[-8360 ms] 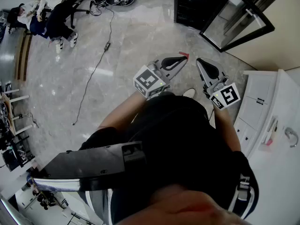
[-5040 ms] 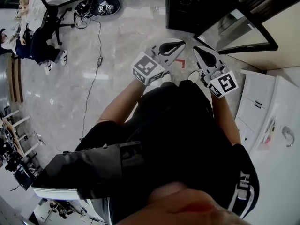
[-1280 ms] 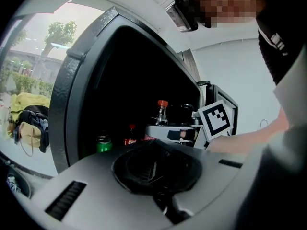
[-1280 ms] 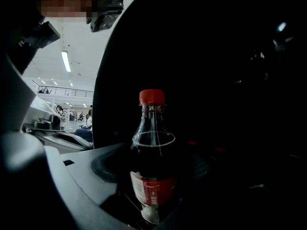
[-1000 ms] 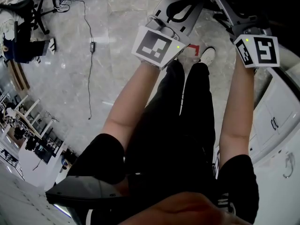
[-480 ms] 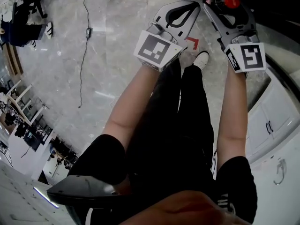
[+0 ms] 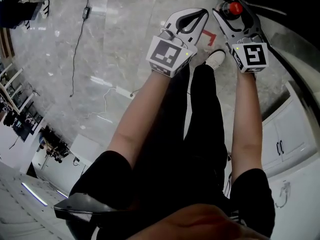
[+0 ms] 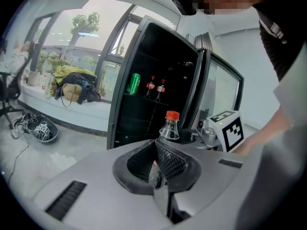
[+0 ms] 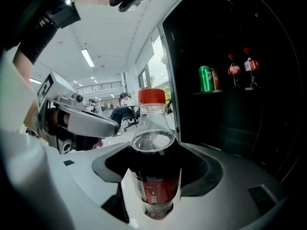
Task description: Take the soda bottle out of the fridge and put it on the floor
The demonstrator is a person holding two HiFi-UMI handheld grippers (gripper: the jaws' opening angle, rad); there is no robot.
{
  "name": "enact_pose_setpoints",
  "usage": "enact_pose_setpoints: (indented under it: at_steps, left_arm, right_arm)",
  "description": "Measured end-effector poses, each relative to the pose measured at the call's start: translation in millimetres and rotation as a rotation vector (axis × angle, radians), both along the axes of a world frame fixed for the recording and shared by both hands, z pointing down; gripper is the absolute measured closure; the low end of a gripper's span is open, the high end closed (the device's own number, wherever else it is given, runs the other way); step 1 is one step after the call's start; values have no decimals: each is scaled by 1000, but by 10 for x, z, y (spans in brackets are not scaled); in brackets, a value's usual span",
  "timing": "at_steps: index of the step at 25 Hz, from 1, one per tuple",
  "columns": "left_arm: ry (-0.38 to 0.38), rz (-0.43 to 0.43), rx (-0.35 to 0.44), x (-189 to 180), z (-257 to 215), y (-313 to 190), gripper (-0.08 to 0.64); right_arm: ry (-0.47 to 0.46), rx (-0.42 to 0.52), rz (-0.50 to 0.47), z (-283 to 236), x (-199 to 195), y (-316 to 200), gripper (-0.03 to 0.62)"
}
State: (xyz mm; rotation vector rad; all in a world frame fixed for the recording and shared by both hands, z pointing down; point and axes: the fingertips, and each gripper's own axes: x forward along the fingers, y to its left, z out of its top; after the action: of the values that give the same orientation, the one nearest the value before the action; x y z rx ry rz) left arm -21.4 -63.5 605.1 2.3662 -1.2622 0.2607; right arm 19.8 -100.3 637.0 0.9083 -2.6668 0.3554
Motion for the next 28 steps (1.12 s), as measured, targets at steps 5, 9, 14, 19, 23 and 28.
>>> enact_pose_setpoints:
  at_steps: [5,9,14,19,23,28]
  left_arm:
    - [-6,19,-100,-201,872,168,559]
    - [-17,38,-161,-316,1474,185,560]
    - [-20,61,-234,-418,2063,292,560]
    - [-22,78,-263,-525,2416,328,558]
    - [-15,71,-290,-587,2601,421,560]
    - [-11,63,-303,-677,2695,450,559]
  right_arm:
    - [76,-96,11,1093,-83,156,275]
    - [154,-168,21,1948,-82,219,275]
    - [251,-267,16,2936,-34,417,275]
    - [301,-359,49,3722,16,451,275]
    - [344,-377,37,4077,6,484,275]
    - [419,-390,10,4371,-11,578,275]
